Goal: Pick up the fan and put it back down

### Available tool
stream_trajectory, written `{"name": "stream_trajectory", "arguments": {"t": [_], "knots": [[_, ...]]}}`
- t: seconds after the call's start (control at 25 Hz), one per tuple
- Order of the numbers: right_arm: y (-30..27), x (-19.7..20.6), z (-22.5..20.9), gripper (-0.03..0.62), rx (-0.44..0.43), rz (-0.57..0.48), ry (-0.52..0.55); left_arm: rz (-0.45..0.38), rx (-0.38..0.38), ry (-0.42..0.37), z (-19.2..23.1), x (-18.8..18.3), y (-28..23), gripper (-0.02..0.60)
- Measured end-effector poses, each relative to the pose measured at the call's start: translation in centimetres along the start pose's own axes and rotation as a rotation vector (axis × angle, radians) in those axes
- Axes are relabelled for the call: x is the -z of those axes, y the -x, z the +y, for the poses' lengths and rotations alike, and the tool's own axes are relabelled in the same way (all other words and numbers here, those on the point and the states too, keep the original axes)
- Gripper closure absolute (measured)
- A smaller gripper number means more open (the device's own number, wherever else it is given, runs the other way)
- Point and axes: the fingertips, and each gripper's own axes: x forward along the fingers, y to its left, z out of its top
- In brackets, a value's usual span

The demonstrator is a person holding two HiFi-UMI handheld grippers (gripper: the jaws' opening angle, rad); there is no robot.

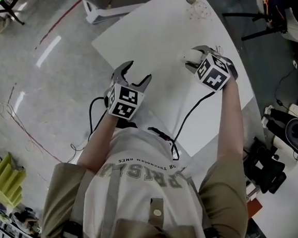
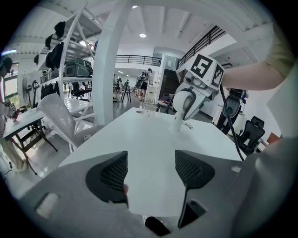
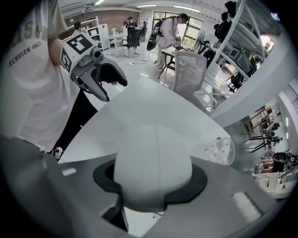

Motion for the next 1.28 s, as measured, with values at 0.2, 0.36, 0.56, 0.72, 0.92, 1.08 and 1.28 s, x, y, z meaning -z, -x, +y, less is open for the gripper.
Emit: {"name": "stream_trajectory", "arguments": {"t": [0.2,0.36,0.56,0.72,0.92,1.08,1.28], "knots": [[-1.0,0.3,0.0,0.382,-0.003,-0.003,-0.003,0.007,0.001,-0.004,-0.3,0.0,-0.2,0.249],[-1.6,0.7,0.0,0.382,-0.009,-0.001,-0.005,0.015,0.006,-0.009,-0.5,0.1,-0.4,0.249],[-2.2,0.8,-0.3,0.382,-0.006,0.004,-0.001,0.022,0.004,-0.012,-0.4,0.2,-0.6,0.249],[-2.8,0.9,-0.4,0.382,0.002,0.006,0.004,0.024,0.003,-0.014,-0.2,0.1,-0.7,0.249],[-3.6,1.2,-0.5,0.382,0.025,0.014,0.016,0.025,0.002,-0.016,0.1,0.2,-0.7,0.249],[-4.0,1.3,-0.5,0.382,0.035,0.015,0.022,0.029,-0.003,-0.013,0.3,0.4,-0.7,0.249],[-4.3,1.5,-0.6,0.382,0.045,0.015,0.026,0.033,-0.01,-0.016,0.5,0.4,-0.7,0.249]]}}
